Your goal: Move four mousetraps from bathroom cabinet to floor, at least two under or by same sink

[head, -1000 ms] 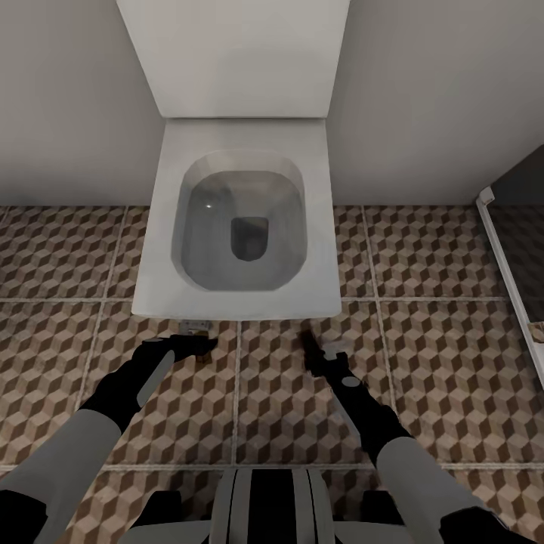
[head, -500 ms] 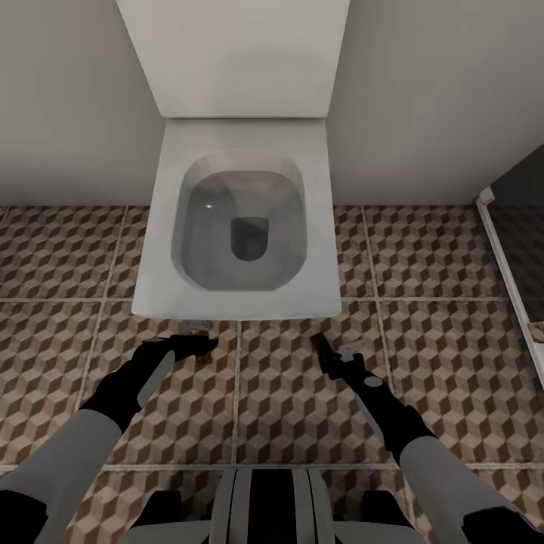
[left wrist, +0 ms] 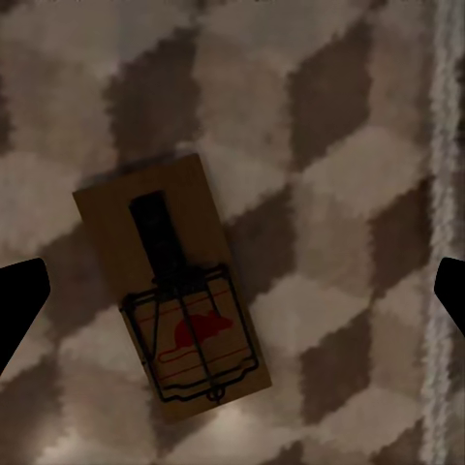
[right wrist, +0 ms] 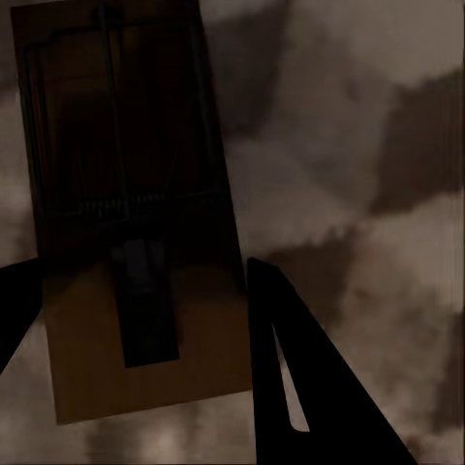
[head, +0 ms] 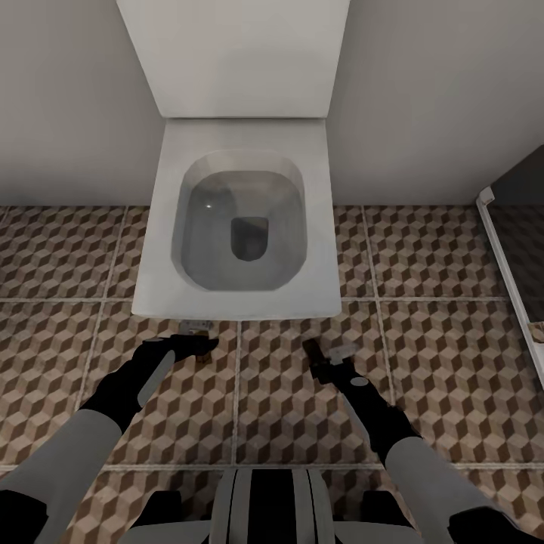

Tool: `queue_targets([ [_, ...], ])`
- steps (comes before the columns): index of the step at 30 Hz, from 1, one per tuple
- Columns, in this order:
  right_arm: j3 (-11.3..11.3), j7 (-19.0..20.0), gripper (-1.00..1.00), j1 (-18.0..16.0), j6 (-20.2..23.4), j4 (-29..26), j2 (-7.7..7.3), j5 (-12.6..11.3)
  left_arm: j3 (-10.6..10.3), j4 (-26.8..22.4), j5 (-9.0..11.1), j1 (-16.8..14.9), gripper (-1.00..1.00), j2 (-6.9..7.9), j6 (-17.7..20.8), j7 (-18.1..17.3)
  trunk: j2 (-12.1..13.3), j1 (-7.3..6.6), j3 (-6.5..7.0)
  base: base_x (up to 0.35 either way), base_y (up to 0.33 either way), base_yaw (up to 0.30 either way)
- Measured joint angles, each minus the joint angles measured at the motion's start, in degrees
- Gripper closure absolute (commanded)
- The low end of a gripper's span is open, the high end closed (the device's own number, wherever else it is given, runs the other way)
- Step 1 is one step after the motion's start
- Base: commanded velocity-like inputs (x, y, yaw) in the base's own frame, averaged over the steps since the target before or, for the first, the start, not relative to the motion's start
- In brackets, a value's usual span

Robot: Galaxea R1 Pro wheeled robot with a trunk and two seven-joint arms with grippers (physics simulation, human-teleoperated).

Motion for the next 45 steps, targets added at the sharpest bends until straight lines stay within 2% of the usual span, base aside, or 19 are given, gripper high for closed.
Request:
queue_targets([
  [2, 0.0, -0.2, 1.00, 0.0, 0.1, 0.0, 0.65, 0.0, 0.0, 0.0, 0.0, 0.0, -1.00, -0.01, 0.0, 0.0, 0.0, 0.00, 0.00, 0.000, 0.000, 0.000],
  [7, 0.0, -0.6, 1.00, 0.0, 0.2, -0.2, 1.09, 0.0, 0.0, 0.1, 0.0, 0.0, -1.00, 0.03, 0.0, 0.0, 0.0, 0.00, 0.00, 0.000, 0.000, 0.000],
  [27, 0.0, -0.7, 1.00, -0.1, 0.2, -0.3, 1.83, 0.0, 0.0, 0.1, 0.1, 0.0, -1.00, 0.03, 0.1, 0.0, 0.0, 0.00, 0.00, 0.000, 0.000, 0.000],
  [45, 0.1, -0.6, 1.00, -0.1, 0.2, -0.3, 1.89, 0.0, 0.0, 0.2, 0.1, 0.0, -1.00, 0.01, 0.1, 0.0, 0.0, 0.00, 0.00, 0.000, 0.001, 0.000],
])
